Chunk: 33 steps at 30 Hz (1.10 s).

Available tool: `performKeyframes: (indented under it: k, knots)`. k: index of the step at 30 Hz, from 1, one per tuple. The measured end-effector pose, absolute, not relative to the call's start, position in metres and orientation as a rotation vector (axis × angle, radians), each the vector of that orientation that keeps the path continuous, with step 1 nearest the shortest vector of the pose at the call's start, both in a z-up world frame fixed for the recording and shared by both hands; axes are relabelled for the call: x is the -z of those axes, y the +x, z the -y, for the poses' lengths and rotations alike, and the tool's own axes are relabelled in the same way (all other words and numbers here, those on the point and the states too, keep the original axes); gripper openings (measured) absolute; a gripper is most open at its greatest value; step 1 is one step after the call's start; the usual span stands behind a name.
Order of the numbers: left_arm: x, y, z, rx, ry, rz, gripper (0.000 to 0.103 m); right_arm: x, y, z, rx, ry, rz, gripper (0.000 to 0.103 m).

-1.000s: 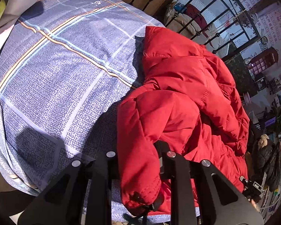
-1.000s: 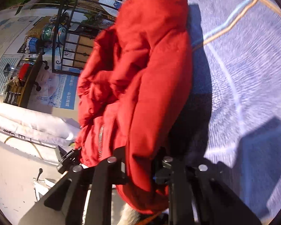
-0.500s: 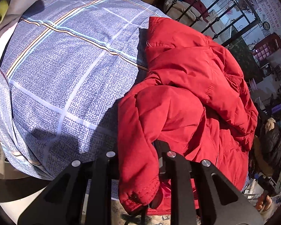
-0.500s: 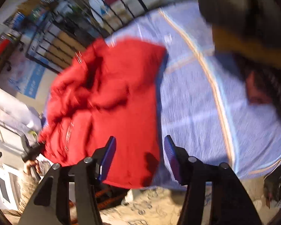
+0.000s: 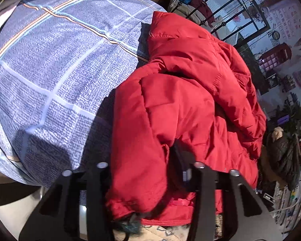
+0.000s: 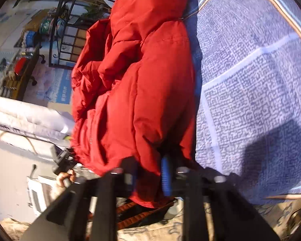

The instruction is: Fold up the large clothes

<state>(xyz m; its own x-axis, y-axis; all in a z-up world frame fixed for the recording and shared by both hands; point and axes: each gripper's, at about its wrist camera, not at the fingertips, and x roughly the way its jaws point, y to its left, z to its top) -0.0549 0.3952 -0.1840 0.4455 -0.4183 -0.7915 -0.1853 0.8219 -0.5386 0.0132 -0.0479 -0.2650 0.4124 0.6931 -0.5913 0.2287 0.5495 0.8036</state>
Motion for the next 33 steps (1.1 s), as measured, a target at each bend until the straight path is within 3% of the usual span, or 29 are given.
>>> performKeyframes:
  k: [1, 4, 12, 19, 22, 27, 33]
  knots:
    - [0.179, -0.059, -0.395, 0.169, -0.631, -1.113, 0.023, 0.257, 0.01, 0.05, -0.375, 1.002, -1.132, 0.007]
    - [0.16, -0.074, -0.394, 0.223, -0.626, -1.099, 0.016, 0.224, -0.004, 0.052, -0.416, 1.013, -1.115, 0.006]
    - [0.127, -0.141, -0.398, 0.249, -0.662, -1.232, 0.016, 0.164, -0.06, 0.079, -0.424, 1.04, -1.207, 0.005]
    - [0.021, -0.052, -0.355, 0.286, -0.272, -1.085, 0.016, 0.076, 0.046, 0.111, -0.46, 0.881, -1.027, 0.002]
    - [-0.015, 0.018, -0.342, 0.317, -0.278, -0.993, 0.016, 0.058, 0.124, 0.118, -0.414, 0.84, -0.995, 0.001]
    - [-0.011, 0.136, -0.32, 0.244, -0.308, -0.959, 0.016, 0.081, 0.228, 0.149, -0.248, 0.896, -0.951, 0.001]
    - [0.051, 0.217, -0.293, 0.139, -0.295, -1.022, 0.016, 0.163, 0.287, 0.172, -0.057, 0.952, -1.027, 0.001]
